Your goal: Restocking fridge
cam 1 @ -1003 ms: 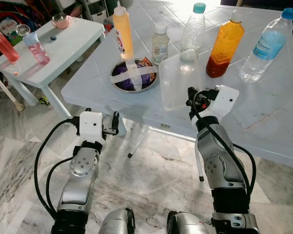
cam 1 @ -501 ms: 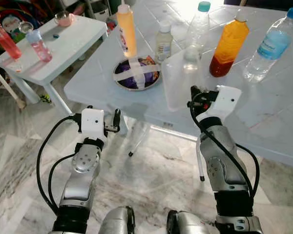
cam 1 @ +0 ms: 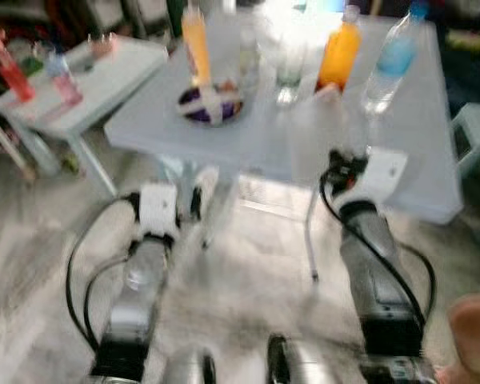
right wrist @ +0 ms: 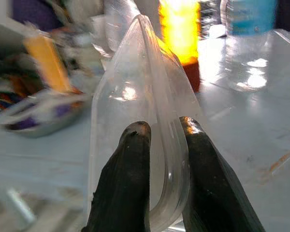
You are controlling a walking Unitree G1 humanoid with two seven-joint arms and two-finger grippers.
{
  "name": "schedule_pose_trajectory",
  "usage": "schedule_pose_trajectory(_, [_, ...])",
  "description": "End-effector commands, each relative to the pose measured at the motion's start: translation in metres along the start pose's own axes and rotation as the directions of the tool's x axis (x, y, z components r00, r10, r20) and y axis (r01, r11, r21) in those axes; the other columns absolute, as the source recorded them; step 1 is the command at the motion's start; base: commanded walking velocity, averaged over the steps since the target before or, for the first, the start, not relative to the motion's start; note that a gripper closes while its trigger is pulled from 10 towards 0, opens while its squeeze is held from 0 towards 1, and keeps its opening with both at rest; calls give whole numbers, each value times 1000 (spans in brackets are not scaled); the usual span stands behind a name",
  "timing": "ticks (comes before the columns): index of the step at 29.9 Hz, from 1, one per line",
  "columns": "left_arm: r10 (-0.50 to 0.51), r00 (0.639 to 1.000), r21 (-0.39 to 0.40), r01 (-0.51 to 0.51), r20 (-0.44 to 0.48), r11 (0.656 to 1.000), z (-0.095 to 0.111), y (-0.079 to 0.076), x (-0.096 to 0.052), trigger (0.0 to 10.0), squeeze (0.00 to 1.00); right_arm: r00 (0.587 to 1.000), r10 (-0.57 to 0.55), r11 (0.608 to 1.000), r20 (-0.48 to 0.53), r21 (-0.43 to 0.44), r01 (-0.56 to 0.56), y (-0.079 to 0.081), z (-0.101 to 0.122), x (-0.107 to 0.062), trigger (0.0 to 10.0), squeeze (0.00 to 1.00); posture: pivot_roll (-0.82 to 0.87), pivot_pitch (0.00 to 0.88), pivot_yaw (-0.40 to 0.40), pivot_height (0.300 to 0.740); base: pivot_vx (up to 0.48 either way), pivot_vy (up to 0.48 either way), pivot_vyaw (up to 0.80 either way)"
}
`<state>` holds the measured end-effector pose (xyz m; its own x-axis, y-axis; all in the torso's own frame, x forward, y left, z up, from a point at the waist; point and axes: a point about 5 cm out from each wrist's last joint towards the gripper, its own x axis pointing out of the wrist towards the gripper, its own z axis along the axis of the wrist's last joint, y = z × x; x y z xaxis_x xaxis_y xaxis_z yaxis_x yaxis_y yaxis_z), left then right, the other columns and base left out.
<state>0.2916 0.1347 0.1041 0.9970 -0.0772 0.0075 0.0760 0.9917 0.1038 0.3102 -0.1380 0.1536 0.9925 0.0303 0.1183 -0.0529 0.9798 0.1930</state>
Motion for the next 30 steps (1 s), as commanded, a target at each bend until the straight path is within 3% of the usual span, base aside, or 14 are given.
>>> schedule_pose_trajectory(1, [10,1000,0,-10,-7,1000,-2,0,-1,10000,0,999,35,999,12,-3,-35,7,3,3,10000,0,11,64,67,740,0,0,0])
schedule_pose_trajectory(7, [19,1000,-3,-19,-16,1000,-6,1,-4,10000,0,994,102,995,27,-10,-102,17,5,2,10000,0,17,64,62,740,0,0,0])
schedule_pose_trajectory(13, [17,1000,4,-16,-9,1000,-6,2,-4,10000,0,976,213,977,48,-26,-212,31,5,-3,10000,0,20,56,58,740,0,0,772])
schedule_pose_trajectory(18, [93,995,4,-93,-29,996,-10,10,-5,10000,0,969,242,970,46,-35,-240,34,4,-5,10000,0,24,49,56,740,0,0,756])
schedule_pose_trajectory(24, [237,971,38,-236,-31,971,-21,45,-27,10000,0,978,208,976,10,-65,-207,10,-3,-20,10000,0,29,45,54,740,0,0,756])
schedule_pose_trajectory(25, [275,960,40,-273,-51,961,-27,56,-35,10000,0,983,184,980,-10,-77,-184,-1,-6,-26,10000,0,34,44,52,740,0,0,756])
schedule_pose_trajectory(27, [295,954,41,-293,-60,955,-29,61,-40,10000,0,985,172,981,-21,-83,-173,-6,-8,-29,10000,0,37,43,51,740,0,0,756])
schedule_pose_trajectory(30, [267,961,-38,-270,-76,962,-35,69,-57,10000,0,989,136,987,-48,-75,-140,-17,-13,-37,10000,0,47,40,46,740,0,0,756])
